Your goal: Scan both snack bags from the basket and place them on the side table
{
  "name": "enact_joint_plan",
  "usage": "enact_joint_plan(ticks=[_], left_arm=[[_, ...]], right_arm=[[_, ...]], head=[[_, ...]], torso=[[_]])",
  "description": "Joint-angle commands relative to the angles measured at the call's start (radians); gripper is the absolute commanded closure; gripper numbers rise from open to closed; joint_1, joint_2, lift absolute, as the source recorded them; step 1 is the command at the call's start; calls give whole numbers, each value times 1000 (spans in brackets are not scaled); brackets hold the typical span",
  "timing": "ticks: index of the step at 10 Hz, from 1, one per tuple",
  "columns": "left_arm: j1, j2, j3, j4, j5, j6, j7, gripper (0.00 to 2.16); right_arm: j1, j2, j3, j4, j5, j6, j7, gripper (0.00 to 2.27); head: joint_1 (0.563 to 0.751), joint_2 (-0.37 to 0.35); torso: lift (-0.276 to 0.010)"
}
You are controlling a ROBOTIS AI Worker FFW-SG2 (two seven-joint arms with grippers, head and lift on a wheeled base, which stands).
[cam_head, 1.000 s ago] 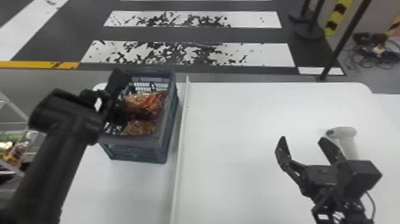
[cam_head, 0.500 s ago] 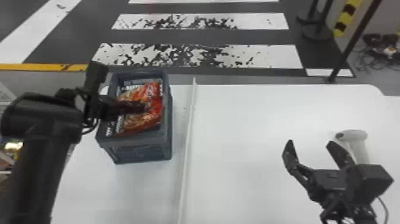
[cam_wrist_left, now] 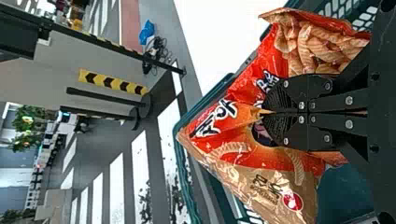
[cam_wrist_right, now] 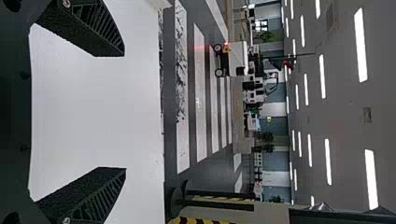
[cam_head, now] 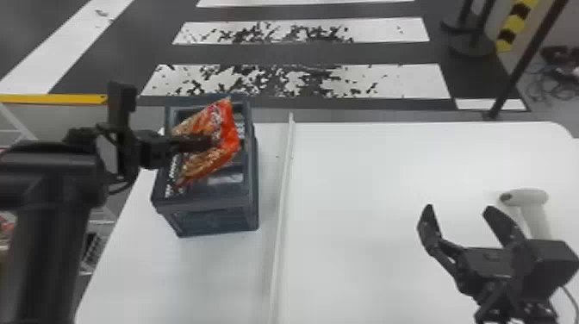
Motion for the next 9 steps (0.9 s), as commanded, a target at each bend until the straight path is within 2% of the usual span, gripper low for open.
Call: enact_joint_plan(ticks=[1, 3, 5, 7, 9], left_arm=[[17, -3, 19, -71, 28, 52, 0, 2142], [28, -9, 29, -131, 88, 104, -6, 2142], [29, -13, 26, -133, 88, 107, -6, 2142], [37, -13, 29, -133, 99, 150, -6, 2142], [55, -8, 29, -134, 146, 227, -18, 2142]], right_arm=[[0, 0, 0, 0, 0, 2, 0, 46], [0, 0, 0, 0, 0, 2, 0, 49], [2, 0, 0, 0, 0, 2, 0, 49], [2, -2, 0, -2, 0, 5, 0, 49], [2, -2, 1, -3, 0, 8, 0, 49]], head=[[695, 108], [695, 102], [695, 88], [695, 84], [695, 83]], torso=[[-75], [-75], [-75], [-75], [-75]])
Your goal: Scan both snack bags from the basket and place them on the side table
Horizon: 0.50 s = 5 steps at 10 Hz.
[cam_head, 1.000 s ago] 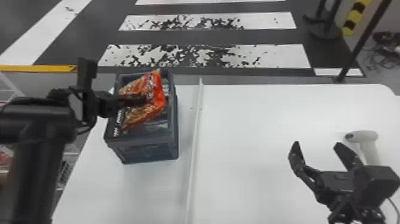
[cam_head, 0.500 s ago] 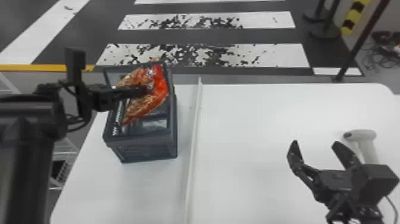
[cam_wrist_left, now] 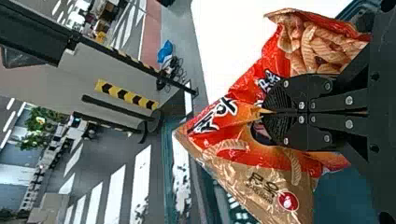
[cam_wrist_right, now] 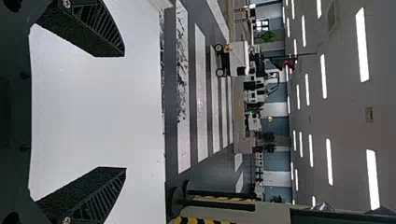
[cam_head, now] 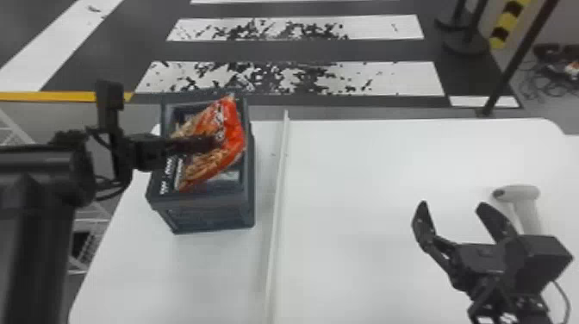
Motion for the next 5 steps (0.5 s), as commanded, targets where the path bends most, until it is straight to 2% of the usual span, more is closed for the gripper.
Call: enact_joint_plan(ticks=[1, 3, 5], left_arm=[[21, 5, 0, -8, 38, 36, -5, 2142], [61, -1, 20, -90, 84, 61, -3, 2142], [61, -35, 17, -206, 92, 119, 11, 2142]], right_arm=[[0, -1, 0, -2, 0, 2, 0, 49], [0, 1, 2, -5, 2, 11, 0, 49], [8, 2, 5, -14, 8, 17, 0, 49]], head=[[695, 80], [695, 70], [695, 61]], torso=[[-75], [-75], [-75]])
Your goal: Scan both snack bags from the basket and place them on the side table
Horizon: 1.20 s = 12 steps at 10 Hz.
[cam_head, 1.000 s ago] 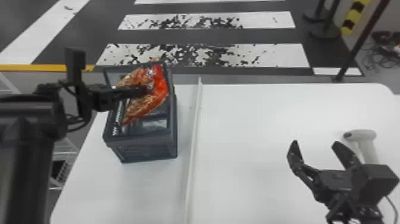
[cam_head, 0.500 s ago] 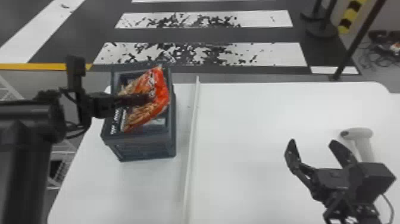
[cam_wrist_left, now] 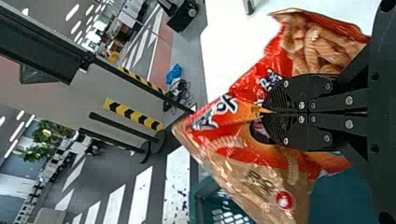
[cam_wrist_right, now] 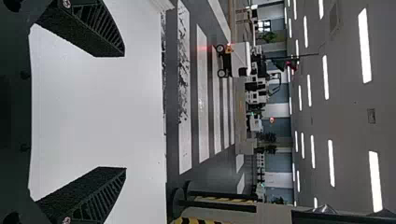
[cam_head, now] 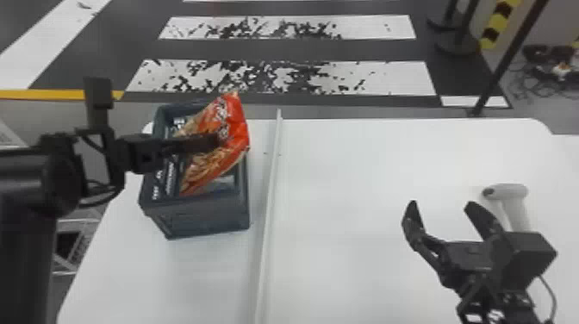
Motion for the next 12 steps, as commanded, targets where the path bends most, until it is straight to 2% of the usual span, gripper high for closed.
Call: enact_joint_plan(ticks=[1, 2, 3, 5, 6, 9, 11, 12], left_arm=[[-21, -38, 0, -83, -1, 38, 3, 2142], [-18, -50, 3, -139, 2, 53, 19, 2142], [10, -76, 3, -185, 13, 50, 34, 2142], [62, -115, -69, -210, 19, 41, 77, 2142], [76, -148, -124, -208, 13, 16, 103, 2142], [59, -216, -336, -133, -75, -36, 132, 2142], [51, -236, -427, -66, -108, -45, 170, 2142], [51, -242, -465, -27, -134, -73, 174, 2142]], right_arm=[[10, 1, -1, -9, 4, 5, 0, 49], [16, 1, -2, -11, 4, 8, 0, 49], [17, 1, -4, -11, 4, 5, 0, 49], [20, 2, -2, -11, 4, -1, 0, 53], [20, 2, -4, -12, 2, -4, -3, 53], [40, 2, -28, -23, -6, -35, -29, 53], [45, 2, -45, -29, -16, -53, -32, 56], [46, 2, -50, -31, -22, -66, -43, 56]], head=[[695, 47], [695, 31], [695, 15], [695, -10], [695, -39], [695, -155], [695, -264], [695, -286]], torso=[[-75], [-75], [-75], [-75], [-75], [-75], [-75], [-75]])
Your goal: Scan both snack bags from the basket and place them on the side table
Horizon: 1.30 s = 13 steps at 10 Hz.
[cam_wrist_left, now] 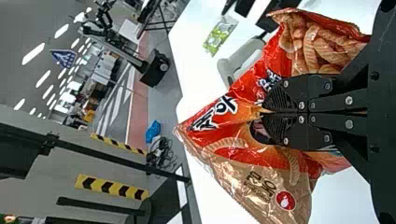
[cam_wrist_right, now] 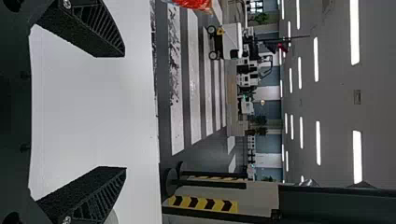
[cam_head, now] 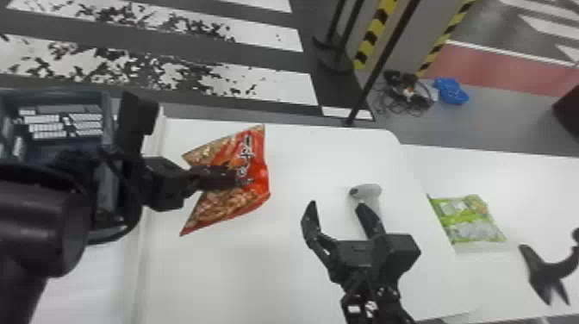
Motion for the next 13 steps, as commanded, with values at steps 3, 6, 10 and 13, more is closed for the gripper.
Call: enact_joint_plan(ticks=[3, 6, 10, 13], left_arm=[[0, -19, -93, 166, -55, -85, 36, 2142], [12, -38, -156, 221, -49, -121, 85, 1571], [95, -23, -106, 114, -29, -244, 195, 66], [211, -3, -1, -67, -29, -456, 244, 83]], right_arm=[[3, 1, -6, -1, -13, -43, -19, 63], [9, 1, -8, -6, -13, -49, -25, 66], [21, 1, -8, -20, -13, -46, -25, 70], [46, 1, 5, -33, -13, -40, -21, 76]], head=[[695, -350], [695, -350], [695, -350], [695, -350]], torso=[[-75], [-75], [-75], [-75]])
